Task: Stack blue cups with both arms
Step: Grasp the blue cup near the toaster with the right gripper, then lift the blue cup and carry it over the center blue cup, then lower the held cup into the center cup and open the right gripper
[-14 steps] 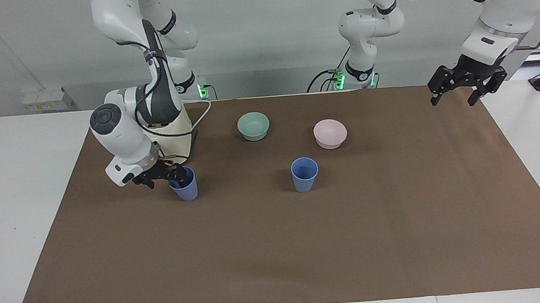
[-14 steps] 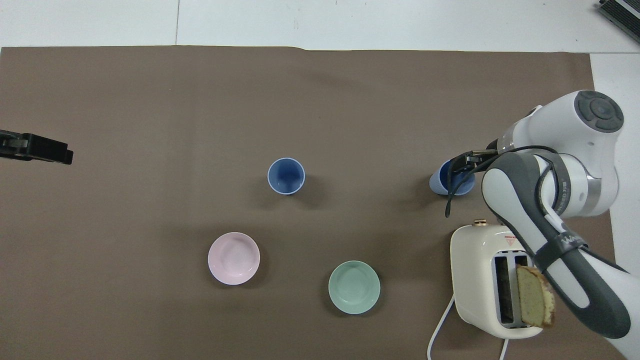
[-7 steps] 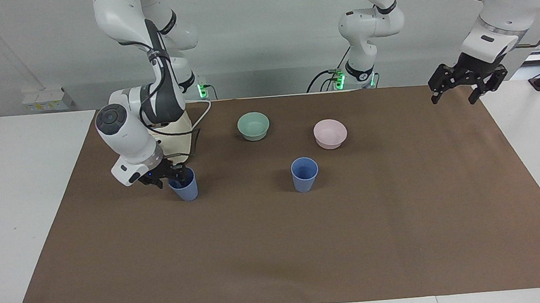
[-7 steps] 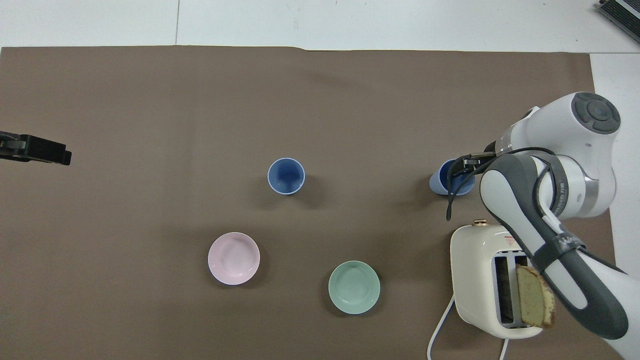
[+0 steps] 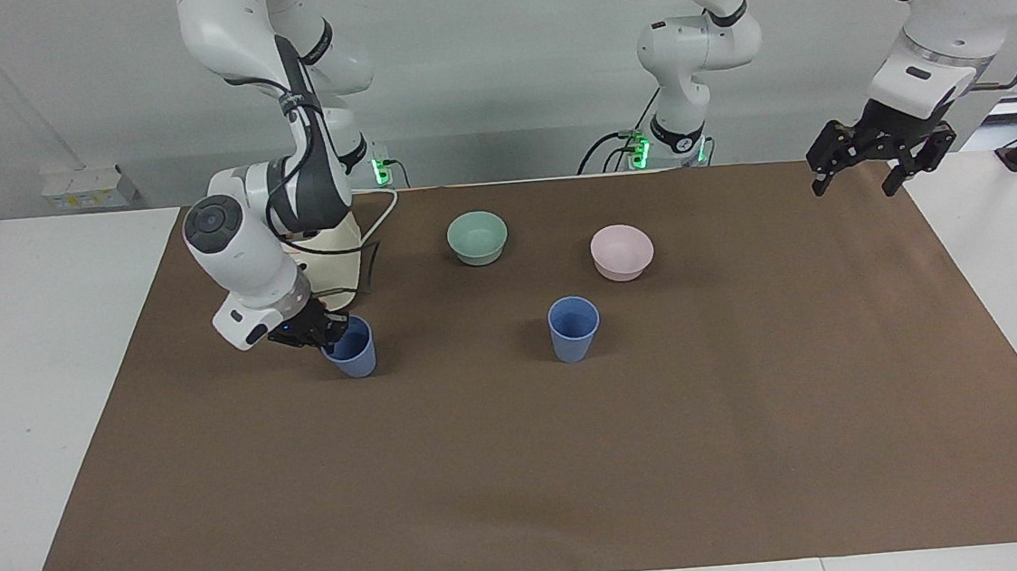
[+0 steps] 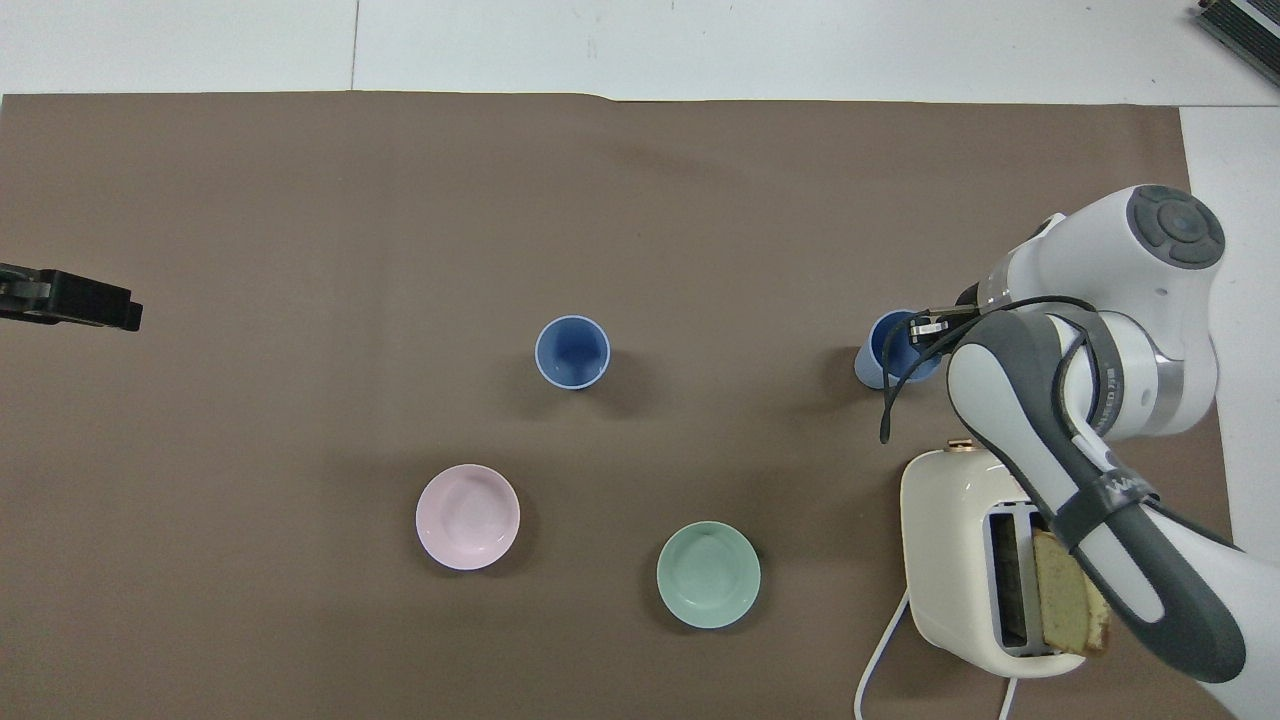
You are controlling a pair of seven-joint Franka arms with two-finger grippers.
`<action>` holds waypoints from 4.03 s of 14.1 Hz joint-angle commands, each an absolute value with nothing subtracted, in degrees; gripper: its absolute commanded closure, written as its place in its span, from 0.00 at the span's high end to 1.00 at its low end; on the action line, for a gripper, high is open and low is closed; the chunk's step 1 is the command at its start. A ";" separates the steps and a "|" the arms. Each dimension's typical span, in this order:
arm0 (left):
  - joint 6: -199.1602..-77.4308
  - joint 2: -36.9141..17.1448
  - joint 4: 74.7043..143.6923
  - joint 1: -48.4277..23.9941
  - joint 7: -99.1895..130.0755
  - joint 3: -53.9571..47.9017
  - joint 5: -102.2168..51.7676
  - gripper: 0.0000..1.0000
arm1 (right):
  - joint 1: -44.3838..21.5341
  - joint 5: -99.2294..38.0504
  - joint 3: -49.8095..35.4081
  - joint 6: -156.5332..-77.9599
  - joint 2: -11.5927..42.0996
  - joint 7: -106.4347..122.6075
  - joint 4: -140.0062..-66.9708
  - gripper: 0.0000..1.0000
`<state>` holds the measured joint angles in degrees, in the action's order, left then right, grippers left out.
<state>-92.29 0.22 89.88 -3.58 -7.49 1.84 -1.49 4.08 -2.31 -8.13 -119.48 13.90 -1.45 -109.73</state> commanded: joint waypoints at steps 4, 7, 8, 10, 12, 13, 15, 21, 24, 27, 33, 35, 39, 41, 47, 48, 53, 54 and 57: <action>-91.93 1.58 91.32 -3.16 -7.82 1.49 -0.70 1.00 | 4.48 -3.43 -8.35 -119.45 13.18 -1.23 -109.52 0.00; -91.93 1.58 91.32 -3.16 -7.73 1.49 -0.70 1.00 | 3.61 -3.60 -8.44 -110.60 13.18 -3.50 -101.55 0.00; -91.93 1.58 91.32 -3.16 -7.82 1.49 -0.70 1.00 | 3.34 -3.60 -8.52 -107.09 13.27 -6.13 -97.95 0.00; -91.93 1.58 91.32 -3.16 -7.73 1.49 -0.70 1.00 | 3.17 -3.60 -8.96 -102.15 13.27 -9.57 -92.57 0.00; -91.93 1.58 91.32 -3.16 -7.74 1.49 -0.70 1.00 | 0.72 -3.78 -10.45 -100.29 13.71 -13.60 -88.87 0.00; -91.93 1.58 91.32 -3.16 -7.73 1.49 -0.70 1.00 | -1.12 -3.78 -10.63 -100.28 13.62 -16.84 -87.64 0.00; -91.93 1.58 91.32 -3.16 -7.82 1.49 -0.70 1.00 | -4.64 -4.13 -11.59 -100.72 13.80 -23.87 -86.31 0.00; -91.93 1.58 91.32 -3.16 -7.73 1.49 -0.70 1.00 | -14.48 -8.53 -11.60 -105.47 20.11 -35.92 -75.97 0.00; -91.93 1.58 91.32 -3.16 -7.73 1.49 -0.70 1.00 | -18.88 -8.00 -11.34 -107.04 23.64 -39.63 -71.11 0.00; -91.93 1.58 91.32 -3.16 -7.74 1.49 -0.70 1.00 | -20.82 -6.95 -11.42 -107.14 23.64 -42.27 -71.02 0.00; -91.93 1.58 91.32 -3.16 -7.82 1.49 -0.70 1.00 | -24.26 -0.44 -11.51 -110.04 27.42 -44.65 -72.33 0.00; -91.93 1.58 91.32 -3.16 -7.82 1.49 -0.70 1.00 | -24.70 1.31 -11.51 -108.99 27.86 -44.65 -72.51 0.00; -91.93 1.58 91.32 -3.16 -7.82 1.49 -0.70 1.00 | -24.61 1.32 -11.69 -110.04 27.77 -44.65 -74.79 0.00; -91.93 1.58 91.32 -3.16 -7.82 1.49 -0.70 1.00 | -24.78 1.14 -11.69 -110.04 27.86 -44.56 -74.97 0.00; -91.93 1.58 91.32 -3.16 -7.82 1.49 -0.70 1.00 | -24.96 0.62 -11.69 -110.56 27.86 -44.56 -77.43 0.00; -91.93 1.58 91.32 -3.16 -7.74 1.49 -0.70 1.00 | -24.96 0.53 -11.69 -110.65 27.86 -44.47 -77.43 0.00; -91.93 1.58 91.32 -3.16 -7.82 1.49 -0.70 1.00 | -24.87 1.23 -11.69 -112.50 27.77 -44.12 -78.05 1.00; -91.93 1.58 91.32 -3.16 -7.82 1.49 -0.70 1.00 | -24.87 1.40 -11.69 -111.98 27.69 -44.12 -77.79 1.00; -91.93 1.58 91.32 -3.16 -7.74 1.49 -0.70 1.00 | -21.47 0.88 -11.25 -108.91 24.01 -42.98 -77.61 1.00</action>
<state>-92.28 0.22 89.89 -3.58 -7.49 1.84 -1.49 -24.64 0.36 -11.07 -110.82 27.86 -43.86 -76.53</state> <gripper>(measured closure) 0.000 0.264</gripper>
